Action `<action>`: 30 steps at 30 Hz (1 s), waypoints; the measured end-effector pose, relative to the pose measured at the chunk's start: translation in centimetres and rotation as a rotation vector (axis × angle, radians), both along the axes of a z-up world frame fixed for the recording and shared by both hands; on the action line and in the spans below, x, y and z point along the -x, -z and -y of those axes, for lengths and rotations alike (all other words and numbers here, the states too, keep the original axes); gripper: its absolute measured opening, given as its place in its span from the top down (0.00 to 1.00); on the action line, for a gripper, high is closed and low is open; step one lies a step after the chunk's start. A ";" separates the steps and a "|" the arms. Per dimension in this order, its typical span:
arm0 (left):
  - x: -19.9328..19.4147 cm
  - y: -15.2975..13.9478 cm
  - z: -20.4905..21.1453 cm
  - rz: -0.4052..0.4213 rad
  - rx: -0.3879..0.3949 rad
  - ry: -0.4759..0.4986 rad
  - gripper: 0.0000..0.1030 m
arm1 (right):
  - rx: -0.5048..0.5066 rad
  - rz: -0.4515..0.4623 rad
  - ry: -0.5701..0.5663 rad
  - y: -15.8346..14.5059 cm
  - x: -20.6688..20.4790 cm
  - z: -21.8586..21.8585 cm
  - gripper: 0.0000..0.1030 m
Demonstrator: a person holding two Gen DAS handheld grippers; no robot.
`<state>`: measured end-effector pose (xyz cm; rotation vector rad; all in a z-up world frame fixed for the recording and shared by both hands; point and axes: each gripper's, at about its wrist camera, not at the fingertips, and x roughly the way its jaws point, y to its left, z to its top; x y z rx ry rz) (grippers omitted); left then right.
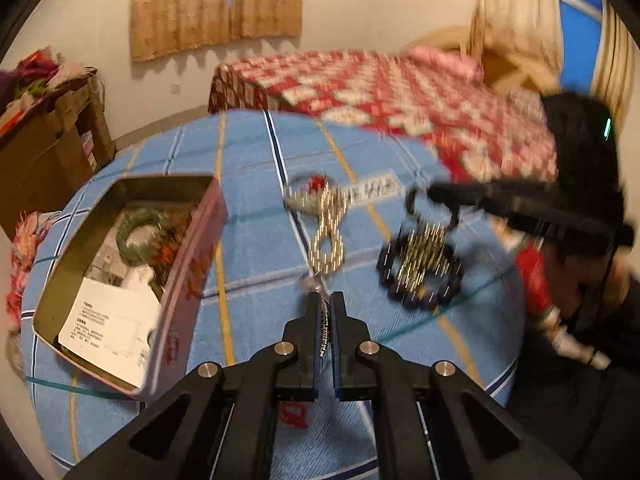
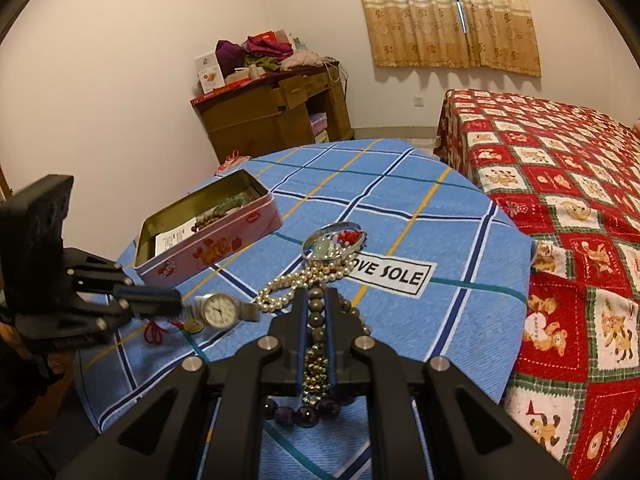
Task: Organize jewelry
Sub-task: 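Carry the held item with left gripper while right carries the dark beads over the tin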
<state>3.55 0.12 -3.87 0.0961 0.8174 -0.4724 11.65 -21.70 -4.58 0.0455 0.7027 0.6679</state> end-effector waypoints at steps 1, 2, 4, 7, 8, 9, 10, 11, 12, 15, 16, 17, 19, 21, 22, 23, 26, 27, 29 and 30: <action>0.0 -0.7 -0.1 0.009 0.018 -0.002 0.98 | 0.002 0.003 -0.002 -0.1 0.1 -0.1 0.90; -0.1 -1.5 -0.3 0.028 0.030 -0.010 0.98 | 0.003 0.006 -0.004 -0.2 0.1 -0.2 0.90; -0.1 -2.7 -0.6 0.045 0.075 -0.009 0.97 | -0.003 0.008 -0.007 -0.5 0.1 -0.3 0.90; -0.4 -4.3 -1.0 0.060 0.132 -0.007 0.97 | -0.001 0.013 -0.019 -1.0 0.0 -0.5 0.90; -0.5 -4.6 -1.1 0.061 0.145 -0.007 0.97 | -0.003 0.016 -0.023 -1.3 0.0 -0.5 0.90; -0.5 -4.8 -1.3 0.064 0.159 -0.014 0.97 | -0.003 0.020 -0.026 -1.5 0.0 -0.6 0.90; -0.6 -5.1 -1.6 0.067 0.181 -0.020 0.97 | -0.003 0.023 -0.028 -1.7 -0.1 -0.6 0.90; -0.7 -5.4 -1.9 0.072 0.211 -0.024 0.97 | -0.007 0.026 -0.031 -2.0 -0.2 -0.6 0.90; -0.7 -5.7 -2.2 0.080 0.235 -0.032 0.97 | -0.015 0.026 -0.035 -2.3 -0.4 -0.7 0.90; -1.2 -5.9 -2.8 0.120 0.285 -0.076 0.97 | -0.016 0.036 -0.038 -2.7 -0.6 -0.9 0.90; -1.6 -5.1 -2.0 0.102 0.241 -0.060 0.97 | -0.016 0.035 -0.039 -2.7 -0.6 -1.1 0.90; -2.1 -4.0 -1.1 0.068 0.197 -0.030 0.97 | -0.014 0.032 -0.038 -2.6 -0.7 -1.2 0.90; -2.9 -1.4 0.4 0.025 0.095 -0.052 0.97 | 0.001 0.026 -0.037 -2.2 -0.5 -1.5 0.90; -2.6 0.1 0.8 0.064 0.003 -0.093 0.96 | 0.009 0.024 -0.041 -1.9 -0.2 -1.5 0.90; -2.4 0.4 0.8 0.059 -0.015 -0.104 0.96 | 0.015 0.020 -0.044 -1.7 0.0 -1.5 0.90; -2.0 0.9 0.9 0.055 -0.042 -0.110 0.95 | 0.021 0.017 -0.046 -1.5 0.1 -1.4 0.90; -0.2 2.0 1.1 0.078 -0.130 -0.107 0.66 | 0.023 0.013 -0.042 -1.3 0.1 -1.3 0.90; 0.2 2.2 1.1 0.082 -0.143 -0.107 0.52 | 0.017 0.010 -0.041 -1.3 0.0 -1.2 0.90; 0.7 2.4 0.8 0.090 -0.125 -0.110 0.47 | 0.017 0.009 -0.047 -1.2 0.1 -1.6 0.90; 0.5 2.6 0.6 0.078 -0.111 -0.117 0.47 | 0.018 0.011 -0.052 -1.2 0.2 -1.8 0.90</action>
